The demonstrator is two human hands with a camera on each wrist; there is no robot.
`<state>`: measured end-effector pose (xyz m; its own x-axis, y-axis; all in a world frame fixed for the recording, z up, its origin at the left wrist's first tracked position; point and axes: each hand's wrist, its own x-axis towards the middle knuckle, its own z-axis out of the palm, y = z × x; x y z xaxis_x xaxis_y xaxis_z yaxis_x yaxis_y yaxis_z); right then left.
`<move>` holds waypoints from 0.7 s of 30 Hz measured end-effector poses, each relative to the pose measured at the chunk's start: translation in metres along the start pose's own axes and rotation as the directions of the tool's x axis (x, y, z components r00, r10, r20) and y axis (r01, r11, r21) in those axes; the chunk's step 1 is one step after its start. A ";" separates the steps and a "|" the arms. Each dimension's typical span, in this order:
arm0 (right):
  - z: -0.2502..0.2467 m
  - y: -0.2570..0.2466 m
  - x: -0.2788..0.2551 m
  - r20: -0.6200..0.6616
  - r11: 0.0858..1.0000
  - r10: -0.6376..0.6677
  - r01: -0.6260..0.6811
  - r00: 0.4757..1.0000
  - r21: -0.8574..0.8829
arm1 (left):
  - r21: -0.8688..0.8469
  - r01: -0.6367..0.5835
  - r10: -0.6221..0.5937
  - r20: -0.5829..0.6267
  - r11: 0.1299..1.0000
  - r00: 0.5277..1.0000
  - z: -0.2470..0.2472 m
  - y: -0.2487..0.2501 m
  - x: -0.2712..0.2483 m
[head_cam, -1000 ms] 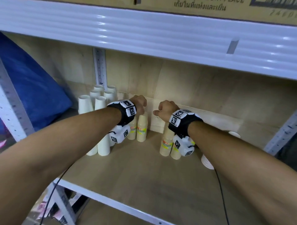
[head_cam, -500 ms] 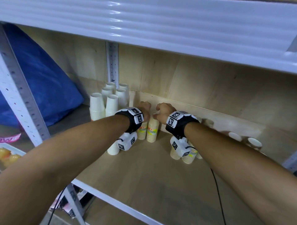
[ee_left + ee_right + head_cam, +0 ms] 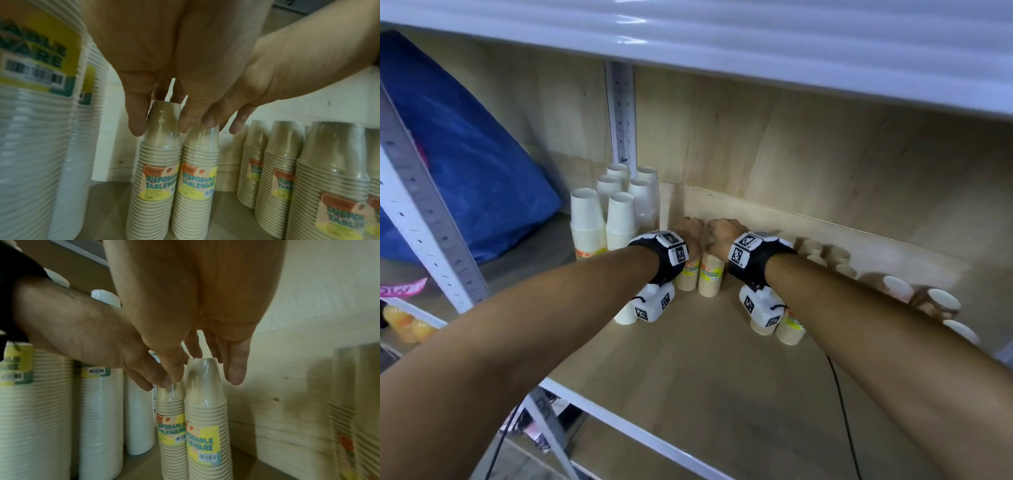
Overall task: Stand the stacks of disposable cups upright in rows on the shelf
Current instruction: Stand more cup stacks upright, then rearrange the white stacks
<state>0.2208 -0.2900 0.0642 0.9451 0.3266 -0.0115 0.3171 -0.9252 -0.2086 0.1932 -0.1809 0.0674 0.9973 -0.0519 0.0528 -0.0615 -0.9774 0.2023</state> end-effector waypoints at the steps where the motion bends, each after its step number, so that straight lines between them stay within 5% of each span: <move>1: 0.002 0.000 0.000 -0.005 1.000 -0.002 0.002 1.000 -0.002 | 0.008 0.000 0.000 0.000 1.000 1.000 0.000 -0.001 0.000; 21: -0.026 -0.011 -0.062 -0.018 0.997 0.077 -0.077 0.997 0.002 | 0.045 -0.092 0.083 0.174 0.995 0.981 -0.031 0.013 -0.022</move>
<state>0.1607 -0.3046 0.0929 0.9681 0.2506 -0.0095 0.2431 -0.9473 -0.2088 0.1693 -0.1865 0.0994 0.9807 -0.1672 -0.1014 -0.1508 -0.9767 0.1527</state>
